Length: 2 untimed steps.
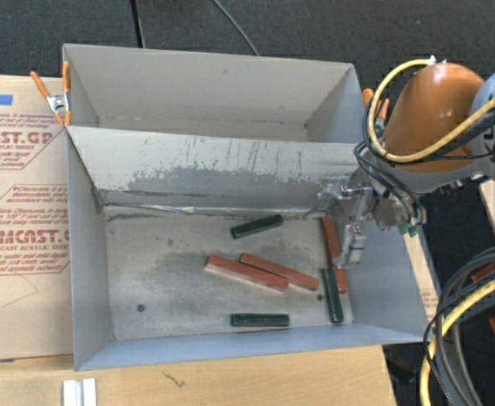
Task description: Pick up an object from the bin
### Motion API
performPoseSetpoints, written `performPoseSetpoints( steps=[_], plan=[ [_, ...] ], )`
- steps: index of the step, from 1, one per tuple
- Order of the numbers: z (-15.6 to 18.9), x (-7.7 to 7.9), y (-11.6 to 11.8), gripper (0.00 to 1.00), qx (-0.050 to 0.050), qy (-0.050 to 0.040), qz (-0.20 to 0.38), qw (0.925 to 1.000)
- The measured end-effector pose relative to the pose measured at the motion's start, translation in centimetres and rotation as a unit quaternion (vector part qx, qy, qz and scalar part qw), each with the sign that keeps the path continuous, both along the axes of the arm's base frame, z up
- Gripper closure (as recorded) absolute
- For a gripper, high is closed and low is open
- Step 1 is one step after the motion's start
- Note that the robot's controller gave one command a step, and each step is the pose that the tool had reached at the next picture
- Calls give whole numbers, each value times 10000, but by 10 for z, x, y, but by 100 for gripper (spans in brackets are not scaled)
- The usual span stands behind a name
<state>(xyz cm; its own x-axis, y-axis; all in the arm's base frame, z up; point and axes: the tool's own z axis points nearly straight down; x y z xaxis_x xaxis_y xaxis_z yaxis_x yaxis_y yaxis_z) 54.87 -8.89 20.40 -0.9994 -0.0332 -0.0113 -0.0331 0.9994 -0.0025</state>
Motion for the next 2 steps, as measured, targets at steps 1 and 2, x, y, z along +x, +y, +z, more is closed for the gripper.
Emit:
performPoseSetpoints(
  steps=[1, 2],
  plan=[
    [-70, 3, 5, 0, 8, 26, 11, 10000],
    [-134, -21, 3, 100, 10, 57, 84, 9999]
  ],
)
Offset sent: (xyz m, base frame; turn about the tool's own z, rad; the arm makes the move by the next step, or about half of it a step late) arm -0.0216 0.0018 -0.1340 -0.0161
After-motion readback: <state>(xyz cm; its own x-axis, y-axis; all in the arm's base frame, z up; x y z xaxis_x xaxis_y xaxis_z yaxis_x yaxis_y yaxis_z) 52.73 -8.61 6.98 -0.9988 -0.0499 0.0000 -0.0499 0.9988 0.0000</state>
